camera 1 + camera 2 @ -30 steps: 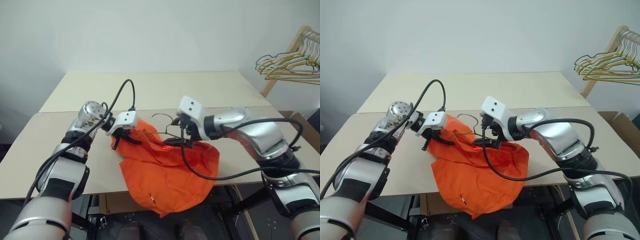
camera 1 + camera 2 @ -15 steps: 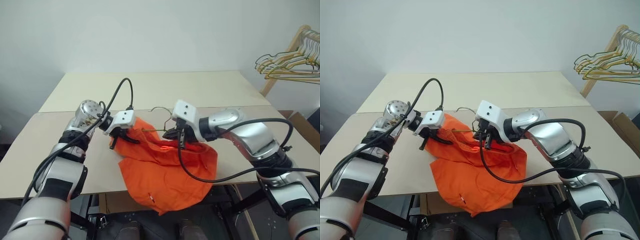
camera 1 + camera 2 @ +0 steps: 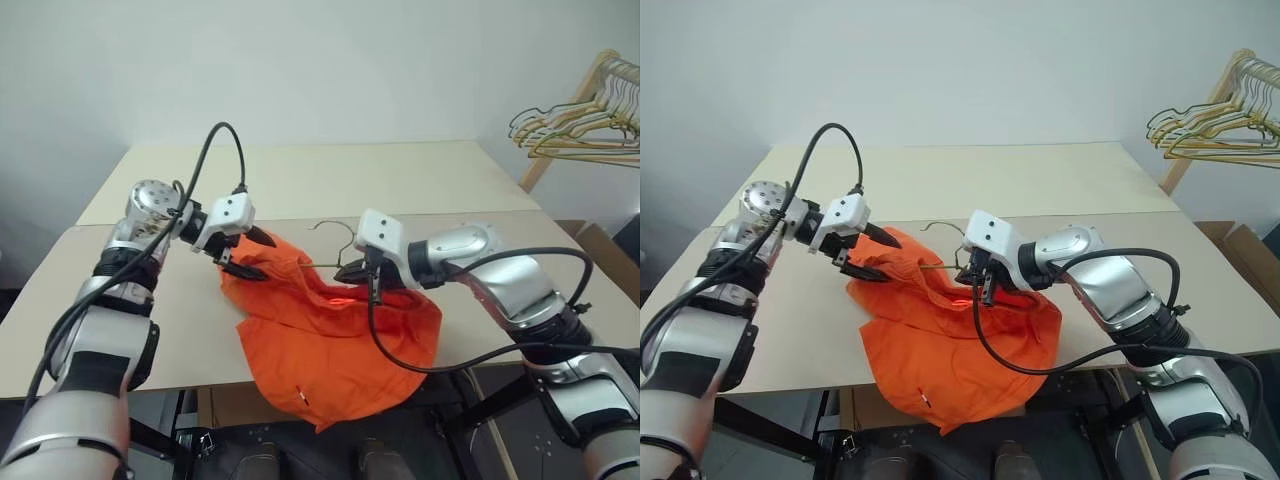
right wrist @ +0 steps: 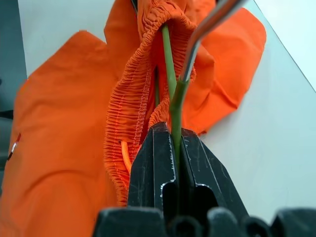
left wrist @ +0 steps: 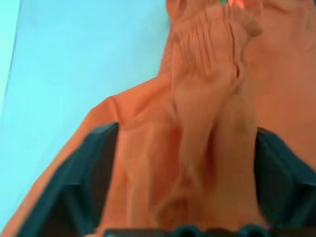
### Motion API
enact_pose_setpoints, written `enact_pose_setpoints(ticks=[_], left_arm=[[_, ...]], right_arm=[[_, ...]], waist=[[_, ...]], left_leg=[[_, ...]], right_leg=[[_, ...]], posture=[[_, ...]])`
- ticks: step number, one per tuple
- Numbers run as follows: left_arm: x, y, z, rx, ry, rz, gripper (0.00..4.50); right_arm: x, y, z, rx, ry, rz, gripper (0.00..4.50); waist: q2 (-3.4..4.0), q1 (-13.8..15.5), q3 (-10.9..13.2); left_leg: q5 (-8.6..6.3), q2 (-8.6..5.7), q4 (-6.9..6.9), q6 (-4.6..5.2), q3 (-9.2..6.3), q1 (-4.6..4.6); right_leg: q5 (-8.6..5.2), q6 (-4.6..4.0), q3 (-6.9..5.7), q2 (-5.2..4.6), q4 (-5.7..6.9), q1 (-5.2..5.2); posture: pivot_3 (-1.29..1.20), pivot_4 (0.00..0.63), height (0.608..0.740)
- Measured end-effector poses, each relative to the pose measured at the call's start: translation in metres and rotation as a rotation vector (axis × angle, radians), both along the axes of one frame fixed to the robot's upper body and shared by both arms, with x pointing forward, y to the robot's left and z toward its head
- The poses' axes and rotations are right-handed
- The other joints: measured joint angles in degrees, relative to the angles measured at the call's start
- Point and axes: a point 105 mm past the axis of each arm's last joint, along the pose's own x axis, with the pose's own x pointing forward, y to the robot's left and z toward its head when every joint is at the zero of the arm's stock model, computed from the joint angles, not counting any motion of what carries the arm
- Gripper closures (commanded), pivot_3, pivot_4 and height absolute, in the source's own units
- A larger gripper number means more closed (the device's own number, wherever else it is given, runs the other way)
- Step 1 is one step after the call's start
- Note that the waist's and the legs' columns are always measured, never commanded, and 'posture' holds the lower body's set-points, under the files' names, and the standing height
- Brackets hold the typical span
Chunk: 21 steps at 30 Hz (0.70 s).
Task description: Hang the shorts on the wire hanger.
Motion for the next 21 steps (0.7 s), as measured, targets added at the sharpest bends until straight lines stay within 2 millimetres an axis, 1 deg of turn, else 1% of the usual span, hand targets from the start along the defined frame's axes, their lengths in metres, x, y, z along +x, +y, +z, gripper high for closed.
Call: enact_pose_setpoints(ticks=[2,5,6,8,10,19,20,21], left_arm=[[-0.001,0.002,-0.001,0.018,-0.026,-0.018,0.01],[-0.001,0.009,-0.009,0.058,-0.031,-0.011,0.01],[0.000,0.010,-0.012,0.066,-0.030,0.000,0.20],[0.003,0.009,-0.018,0.084,-0.035,0.027,0.62],[0.006,0.008,-0.023,0.100,-0.046,0.038,1.29],[0.009,0.008,-0.030,0.112,-0.053,0.065,4.35],[0.009,0.009,-0.030,0.112,-0.053,0.065,4.47],[0.009,0.009,-0.030,0.112,-0.052,0.064,4.47]], right_arm=[[0.000,-0.002,0.002,0.003,-0.004,-0.003,4.50],[0.002,-0.005,0.006,0.010,-0.013,-0.011,4.50],[0.002,-0.006,0.006,0.009,-0.014,-0.013,4.50],[0.001,-0.006,0.007,0.008,-0.013,-0.005,4.50],[0.000,-0.005,0.007,0.007,-0.010,0.002,4.50],[-0.002,-0.011,0.011,-0.012,-0.023,0.005,4.50],[-0.002,-0.012,0.011,-0.012,-0.021,0.007,4.50],[-0.003,-0.012,0.010,-0.013,-0.019,0.007,4.50]], waist=[[0.00,0.03,0.00],[0.00,0.05,0.00],[0.00,0.09,0.00],[0.00,0.23,0.00],[0.00,0.20,0.00],[0.00,0.11,0.00],[0.00,0.10,0.00],[0.00,0.10,0.00]], left_leg=[[0.00,0.00,0.00,0.00,0.01,0.00],[0.00,-0.01,0.00,0.00,0.02,0.00],[0.00,-0.01,0.00,0.00,0.02,0.00],[0.00,-0.01,0.01,0.00,0.02,-0.01],[0.00,-0.01,0.01,-0.01,0.02,-0.01],[0.00,-0.01,0.01,-0.01,0.02,-0.01],[0.00,-0.01,0.01,-0.01,0.02,-0.01],[0.00,-0.01,0.01,-0.01,0.02,-0.01]], right_leg=[[0.00,0.00,0.00,-0.01,0.00,0.00],[0.00,0.00,0.00,-0.01,0.00,0.00],[0.00,0.00,0.00,-0.01,0.00,0.00],[0.00,0.00,0.00,-0.01,0.00,0.01],[0.00,0.00,0.00,-0.02,0.00,0.00],[0.00,0.00,0.00,-0.01,0.00,-0.01],[0.00,0.00,0.00,-0.01,0.00,-0.01],[0.01,0.00,0.00,-0.01,0.00,-0.01]], posture=[[0.04,0.000,0.740],[0.03,0.000,0.740],[0.03,0.000,0.740],[0.03,0.000,0.740],[0.02,0.000,0.740],[0.02,0.000,0.740],[0.03,0.000,0.740],[0.03,0.000,0.740]])
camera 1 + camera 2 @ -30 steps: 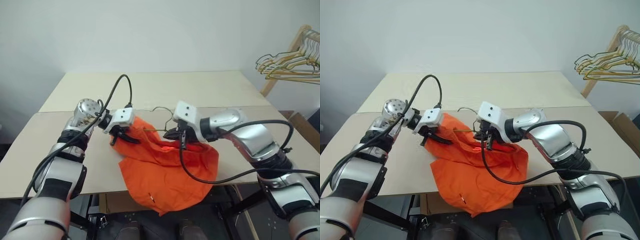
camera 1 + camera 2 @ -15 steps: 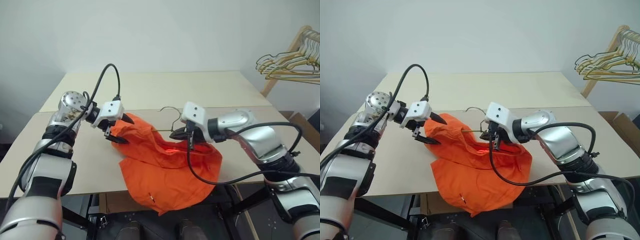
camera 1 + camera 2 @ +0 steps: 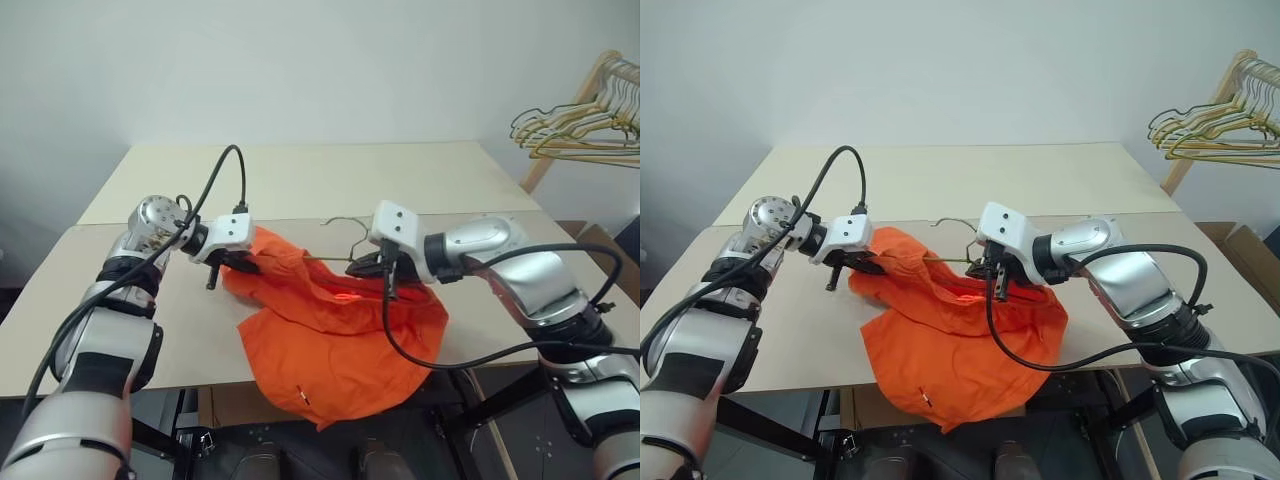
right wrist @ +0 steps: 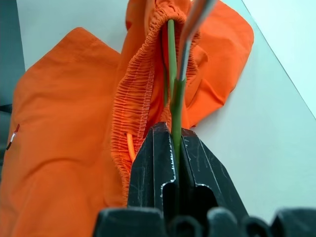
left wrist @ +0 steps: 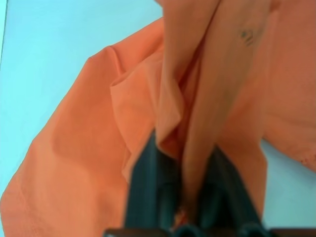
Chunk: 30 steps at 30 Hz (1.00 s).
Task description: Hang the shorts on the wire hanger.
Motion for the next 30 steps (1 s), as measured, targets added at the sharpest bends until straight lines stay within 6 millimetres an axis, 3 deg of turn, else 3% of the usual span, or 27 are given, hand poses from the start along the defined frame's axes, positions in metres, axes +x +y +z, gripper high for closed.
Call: enact_pose_setpoints(ticks=[6,9,17,27,30], left_arm=[[-0.001,0.004,0.003,-0.005,0.004,0.000,4.47],[-0.003,0.007,0.005,-0.008,0.024,0.002,3.88],[-0.002,0.007,0.010,-0.032,0.029,0.018,1.33],[0.001,0.007,0.010,-0.040,0.010,0.039,4.46],[0.001,0.007,0.010,-0.040,0.011,0.039,4.46]], right_arm=[[-0.001,-0.005,-0.004,-0.015,0.015,-0.004,4.50],[-0.002,-0.006,-0.007,-0.017,0.027,-0.004,4.50],[-0.004,-0.007,-0.010,-0.017,0.036,-0.002,4.50],[-0.005,-0.008,-0.010,-0.024,0.036,-0.004,4.50],[-0.005,-0.009,-0.010,-0.025,0.036,-0.004,4.50]], waist=[[0.00,0.01,0.00],[0.00,0.02,0.00],[0.00,0.04,0.00],[0.00,0.05,0.00],[0.00,0.05,0.00]], left_leg=[[0.00,0.00,0.00,0.00,0.00,0.00],[0.00,0.00,0.00,0.00,0.00,0.00],[0.00,0.00,0.00,0.00,-0.01,0.00],[0.00,0.00,0.00,0.00,0.00,0.00],[0.00,0.00,0.00,0.00,0.00,0.00]], right_leg=[[0.00,0.00,0.00,0.00,0.00,0.00],[0.00,0.00,0.00,0.00,0.00,0.00],[0.00,0.00,0.00,0.00,0.00,0.00],[0.00,0.00,0.00,0.00,0.00,0.00],[0.00,0.00,0.00,0.00,0.00,0.00]], posture=[[0.04,0.000,0.740],[0.04,0.000,0.740],[0.04,0.000,0.740],[0.04,0.000,0.740],[0.04,0.000,0.740]])
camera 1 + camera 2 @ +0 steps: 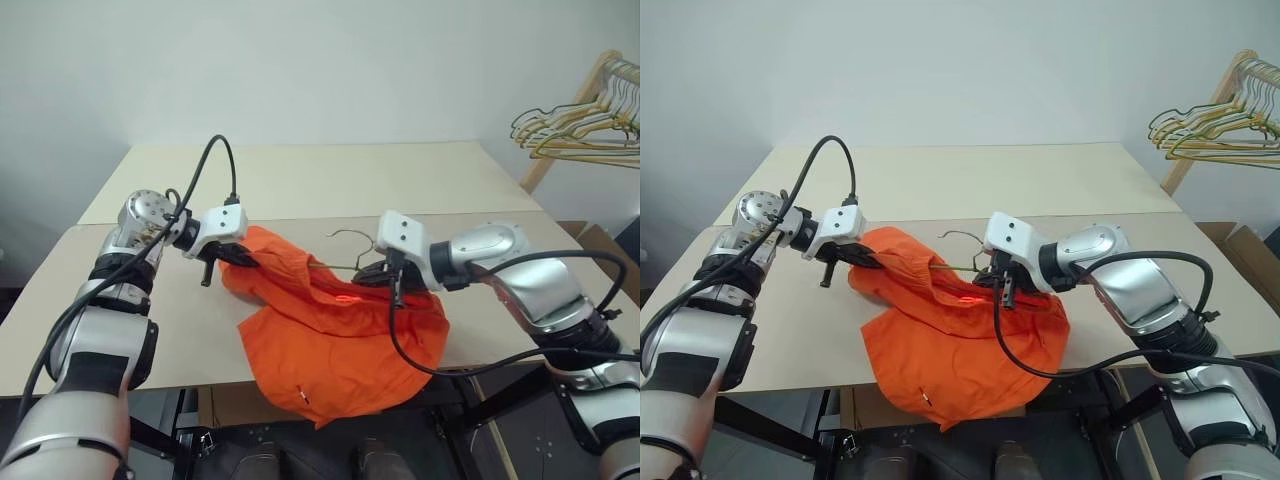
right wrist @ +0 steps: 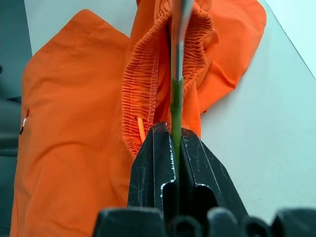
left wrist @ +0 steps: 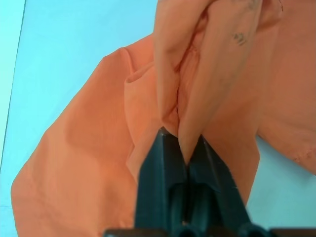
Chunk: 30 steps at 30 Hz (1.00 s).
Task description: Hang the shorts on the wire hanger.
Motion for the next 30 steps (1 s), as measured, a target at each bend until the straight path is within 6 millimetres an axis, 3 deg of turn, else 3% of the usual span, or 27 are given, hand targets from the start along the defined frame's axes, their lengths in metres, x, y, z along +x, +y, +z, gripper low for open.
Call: enact_pose_setpoints(ticks=[8,13,21,30], left_arm=[[0.005,0.002,0.005,-0.031,-0.020,0.044,4.46],[0.010,0.003,0.023,-0.086,-0.053,0.074,4.46],[0.005,0.005,0.018,-0.076,-0.024,0.059,4.46],[0.000,0.006,0.010,-0.077,0.001,0.044,4.46]], right_arm=[[-0.002,-0.005,-0.007,-0.021,0.003,-0.013,4.50],[0.000,-0.010,-0.013,-0.056,-0.012,-0.029,4.50],[0.003,-0.015,-0.013,-0.057,-0.004,-0.055,4.50],[0.008,-0.035,-0.006,-0.074,0.011,-0.138,4.50]], waist=[[0.00,0.23,0.00],[0.00,0.49,0.00],[0.00,0.94,0.00],[0.00,1.29,0.00]], left_leg=[[0.00,0.00,0.00,0.00,0.00,0.00],[0.00,0.00,0.00,0.00,0.00,0.02],[0.01,0.01,0.00,-0.01,0.02,0.02],[0.01,0.01,0.00,-0.01,0.02,0.02]], right_leg=[[0.00,0.00,0.00,0.00,0.00,0.00],[0.00,0.00,0.00,0.01,0.01,0.00],[0.00,0.00,0.00,0.01,0.01,0.00],[0.00,-0.01,0.00,0.01,0.01,0.00]], posture=[[0.06,0.000,0.740],[0.06,0.000,0.740],[0.05,0.000,0.740],[0.04,0.000,0.740]])
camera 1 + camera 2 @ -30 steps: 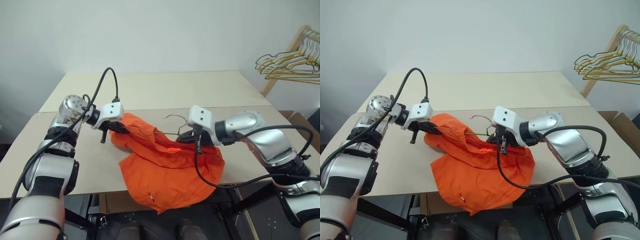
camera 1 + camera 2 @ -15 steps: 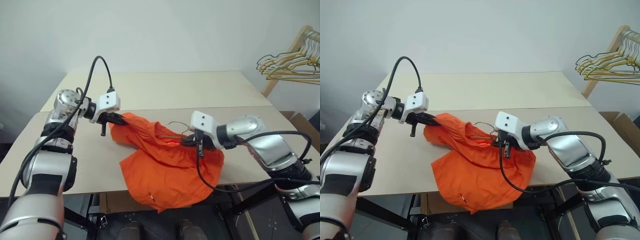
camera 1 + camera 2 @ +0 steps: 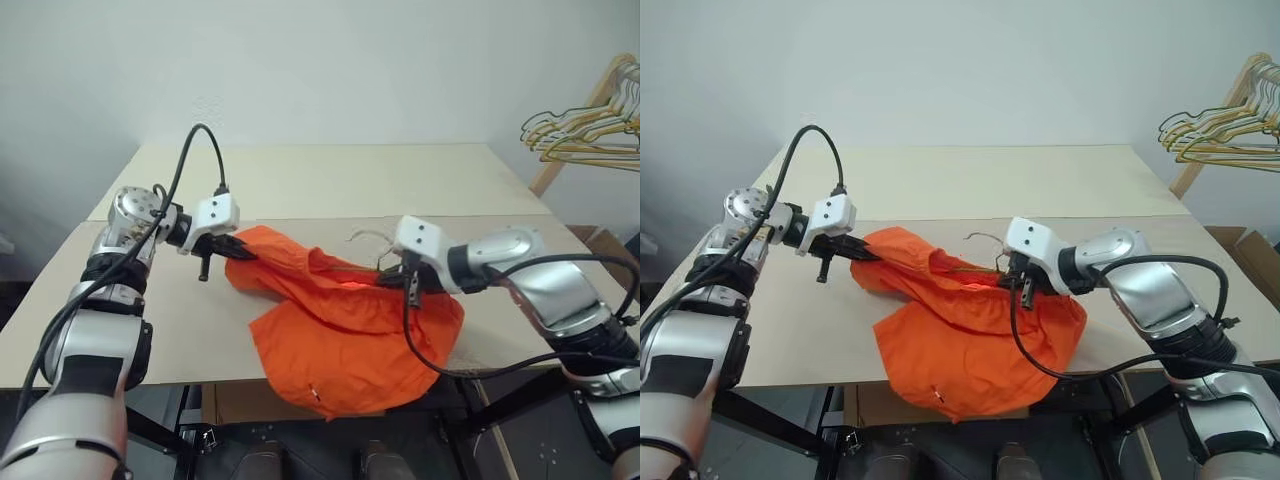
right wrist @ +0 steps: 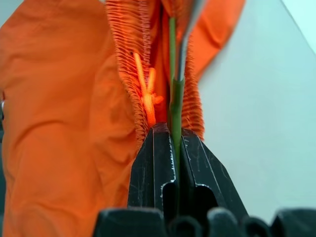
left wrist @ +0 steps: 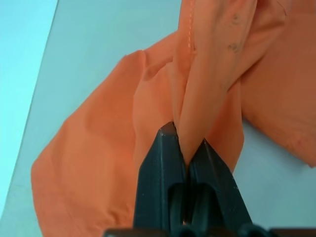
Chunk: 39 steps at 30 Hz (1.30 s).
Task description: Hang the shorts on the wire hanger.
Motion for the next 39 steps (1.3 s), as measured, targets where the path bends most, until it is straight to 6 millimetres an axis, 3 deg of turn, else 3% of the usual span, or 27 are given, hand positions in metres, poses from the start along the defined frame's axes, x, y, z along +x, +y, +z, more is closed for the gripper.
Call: enact_pose_setpoints(ticks=[6,12,17,21,29,32,34,37,39], left_arm=[[0.001,-0.001,0.000,-0.003,-0.006,0.001,4.46],[0.007,-0.018,-0.002,-0.038,-0.036,0.002,4.46],[0.009,-0.024,-0.002,-0.051,-0.045,0.004,4.46],[0.008,-0.021,-0.003,-0.044,-0.031,0.004,3.59],[-0.004,0.008,0.006,0.025,-0.009,-0.016,1.07],[-0.007,0.007,0.017,0.008,-0.030,-0.056,0.13],[-0.008,-0.001,0.031,-0.034,-0.072,-0.097,0.05],[-0.010,-0.029,0.066,-0.117,-0.162,-0.196,0.05],[-0.012,-0.048,0.076,-0.155,-0.184,-0.255,0.05]], right_arm=[[-0.001,-0.003,0.007,0.023,0.014,-0.005,4.50],[0.000,0.015,0.028,0.058,-0.023,0.055,4.50],[-0.002,0.024,0.031,0.055,-0.012,0.098,4.50],[-0.002,0.026,0.030,0.052,-0.002,0.107,4.50],[0.002,0.021,0.037,0.060,0.038,0.085,4.50],[0.005,0.017,0.042,0.056,0.045,0.058,4.50],[0.006,0.017,0.045,0.057,0.055,0.052,4.50],[0.010,0.018,0.059,0.055,0.041,0.048,4.50],[0.011,0.019,0.065,0.054,0.033,0.049,4.50]], waist=[[0.00,0.01,0.00],[0.00,-0.04,0.00],[0.00,-0.06,0.00],[0.00,-0.10,0.00],[0.00,-0.35,0.00],[0.00,-0.20,0.00],[0.01,-0.05,0.01],[0.01,0.08,0.00],[0.01,0.03,0.00]], left_leg=[[0.00,0.00,0.00,0.00,0.00,0.00],[0.01,0.02,0.00,-0.01,0.00,0.02],[0.01,0.01,0.00,-0.01,0.01,0.00],[0.01,0.01,0.00,-0.01,0.01,0.00],[0.01,0.03,0.00,-0.01,0.04,-0.01],[0.01,0.04,0.00,-0.01,0.04,-0.03],[0.01,0.04,0.01,-0.02,0.04,-0.08],[0.01,0.02,0.01,-0.02,0.05,-0.08],[0.01,0.00,0.01,-0.01,0.06,-0.07]], right_leg=[[0.00,0.00,0.00,0.00,0.00,0.00],[0.02,-0.02,0.00,0.01,0.01,0.00],[0.01,-0.02,0.00,0.01,0.00,0.00],[0.02,-0.02,0.00,0.01,0.01,-0.02],[0.03,-0.05,-0.01,0.00,0.02,-0.06],[0.03,-0.05,-0.02,-0.02,0.02,-0.06],[0.03,-0.04,-0.02,-0.03,0.02,-0.12],[0.02,-0.04,0.00,-0.06,0.00,-0.10],[0.02,-0.03,0.00,-0.05,0.00,-0.09]], posture=[[0.04,0.000,0.740],[0.03,0.000,0.740],[0.03,0.000,0.740],[0.03,0.000,0.740],[0.04,0.000,0.740],[0.04,0.000,0.740],[0.04,0.000,0.740],[0.03,0.000,0.740],[0.02,0.000,0.740]])
